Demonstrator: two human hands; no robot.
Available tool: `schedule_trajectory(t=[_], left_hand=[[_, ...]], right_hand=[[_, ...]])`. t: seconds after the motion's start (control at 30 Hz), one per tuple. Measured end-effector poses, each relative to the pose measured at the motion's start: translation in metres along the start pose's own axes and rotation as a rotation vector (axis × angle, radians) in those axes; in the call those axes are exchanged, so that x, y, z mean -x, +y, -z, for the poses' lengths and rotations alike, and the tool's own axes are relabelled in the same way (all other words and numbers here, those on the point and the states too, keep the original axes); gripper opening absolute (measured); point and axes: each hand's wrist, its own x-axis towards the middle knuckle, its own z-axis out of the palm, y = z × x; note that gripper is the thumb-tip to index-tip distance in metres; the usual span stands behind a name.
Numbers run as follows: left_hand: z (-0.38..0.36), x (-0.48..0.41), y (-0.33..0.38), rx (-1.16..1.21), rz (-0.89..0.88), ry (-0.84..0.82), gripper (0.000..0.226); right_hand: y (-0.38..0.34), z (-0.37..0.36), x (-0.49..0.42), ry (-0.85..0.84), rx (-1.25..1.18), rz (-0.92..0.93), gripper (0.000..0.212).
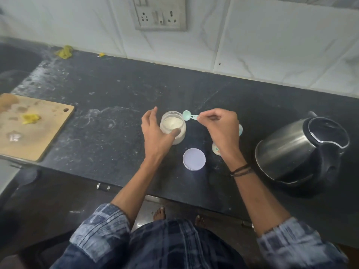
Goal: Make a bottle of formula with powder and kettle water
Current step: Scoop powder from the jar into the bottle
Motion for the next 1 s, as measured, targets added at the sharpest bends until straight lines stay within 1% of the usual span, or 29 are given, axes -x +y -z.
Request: schedule_trajectory(t=[0.1, 0.27, 0.4, 0.6, 0.73, 0.83, 1.0], left_hand=[[0.001, -0.002, -0.013, -0.059, 0.039, -0.058, 0.101], [0.002, -0.005, -0.026, -0.11, 0.065, -0.111, 0.094], [0.001, -0.007, -0.031, -0.124, 0.07, -0.128, 0.087], [0.002, -0.01, -0.031, -0.105, 0.069, -0.154, 0.081], [0.004, -0.013, -0.028, -0.092, 0.081, -0.17, 0.084], [0.006, -0.016, -0.022, -0.062, 0.089, -0.175, 0.087], [0.008, -0.016, -0.013, 0.007, 0.074, -0.14, 0.083]], right_hand=[[-0.006, -0.02, -0.01, -0.075, 0.143, 0.003, 0.004], [-0.016, -0.046, -0.024, -0.209, 0.383, 0.005, 0.002], [-0.017, -0.061, -0.029, -0.224, 0.459, 0.01, 0.006], [-0.016, -0.066, -0.029, -0.193, 0.4, 0.03, 0.013], [-0.011, -0.055, -0.024, -0.062, 0.337, 0.093, 0.014], [-0.006, -0.041, -0.02, 0.02, 0.246, 0.096, 0.013], [0.005, -0.013, -0.009, 0.065, 0.143, 0.084, 0.011]])
